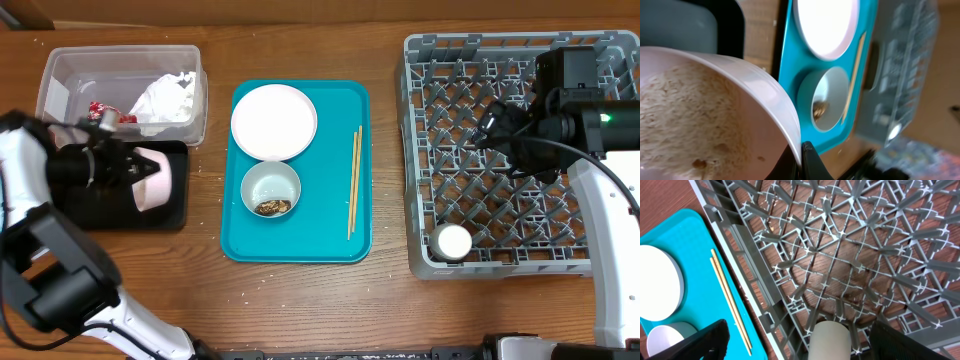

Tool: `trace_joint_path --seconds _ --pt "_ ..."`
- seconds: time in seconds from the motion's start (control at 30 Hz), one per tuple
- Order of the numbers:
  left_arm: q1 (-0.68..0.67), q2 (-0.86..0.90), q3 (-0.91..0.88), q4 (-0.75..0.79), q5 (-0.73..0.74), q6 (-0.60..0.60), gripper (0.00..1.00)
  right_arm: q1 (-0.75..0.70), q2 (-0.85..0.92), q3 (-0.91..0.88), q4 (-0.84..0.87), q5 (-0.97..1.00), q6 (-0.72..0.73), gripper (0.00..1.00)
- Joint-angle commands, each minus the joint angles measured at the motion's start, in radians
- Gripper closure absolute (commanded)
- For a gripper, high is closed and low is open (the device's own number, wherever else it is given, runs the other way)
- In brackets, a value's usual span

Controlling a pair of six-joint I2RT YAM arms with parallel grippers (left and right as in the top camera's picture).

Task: Sort waste into correct bins and load items into the dishwasher
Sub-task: 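Carry the pink bowl left and tip rice onto the black tray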

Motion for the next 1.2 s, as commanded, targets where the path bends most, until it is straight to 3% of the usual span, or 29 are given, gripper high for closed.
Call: trace_joint_path --seconds 0.0,0.33,0.73,1.17 --pt "0.074 -0.011 -0.029 0.021 0.236 0.051 0.96 -0.003 0.0 -0.003 0.005 0.01 -0.004 0.08" --pt "0.246 -0.011 -0.032 0.042 0.484 0.051 0.96 -0.003 0.0 -0.003 0.005 0.01 -0.004 0.08" --pt "0.291 -0.011 -0.032 0.046 0.717 -0.029 0.96 -0.003 0.0 -0.004 -0.002 0.01 -0.004 0.08" --pt "0.291 -0.011 -0.032 0.047 0.737 -0.099 0.96 -0.003 0.0 -0.004 -0.009 0.01 -0.004 0.08"
